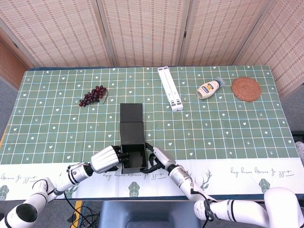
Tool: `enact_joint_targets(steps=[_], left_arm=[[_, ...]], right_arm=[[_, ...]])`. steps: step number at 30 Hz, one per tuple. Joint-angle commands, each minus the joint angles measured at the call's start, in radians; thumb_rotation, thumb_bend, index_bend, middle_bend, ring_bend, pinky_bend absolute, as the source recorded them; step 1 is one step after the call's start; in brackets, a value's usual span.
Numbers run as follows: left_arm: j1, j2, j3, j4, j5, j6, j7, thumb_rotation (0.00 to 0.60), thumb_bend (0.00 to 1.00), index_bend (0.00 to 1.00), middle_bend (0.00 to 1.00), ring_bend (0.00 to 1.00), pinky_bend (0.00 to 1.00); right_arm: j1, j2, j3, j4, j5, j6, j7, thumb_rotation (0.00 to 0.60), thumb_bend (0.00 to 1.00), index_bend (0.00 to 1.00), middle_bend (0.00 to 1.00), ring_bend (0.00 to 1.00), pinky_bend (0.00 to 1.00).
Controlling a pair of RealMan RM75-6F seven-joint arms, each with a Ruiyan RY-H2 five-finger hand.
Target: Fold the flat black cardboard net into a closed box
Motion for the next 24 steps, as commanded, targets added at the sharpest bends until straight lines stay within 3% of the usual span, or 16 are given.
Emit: enact_joint_targets(steps=[1,7,12,24], left_arm=[[0.001,-0.001,0.002,0.0,0.0,0.001,0.003,0.6,0.11,0.58,0.47,0.51,0.52],[0.0,0.003,0.004,-0.002,-0.001,0.0,0.009,0.6,0.11,0.51,0.45,0.51,0.52],[-0.001,0.011,0.004,-0.011,-0.003,0.001,0.018,0.6,0.11,0.39,0.35,0.5,0.52],[0.014,0.068,-0.012,-0.119,-0.037,-0.025,0.0,0.6,0.11,0.16,0.11,0.26,0.52]], right_arm=[[0.0,0.0,-0.002,0.001,-0.001,0.0,-0.001,0.6,0.39,0.18,0.33,0.71,1.0],[-0.003,0.002,-0.001,0.004,0.0,0.0,0.001,0.6,0.39,0.18,0.33,0.71,1.0],[-0.004,0.005,0.002,0.003,-0.002,0.003,0.002,0.6,0.39,0.18,0.33,0.71,1.0],[-0.011,0.016,0.015,0.021,0.011,0.013,0.009,0.6,0.39,0.16,0.29,0.71,1.0]])
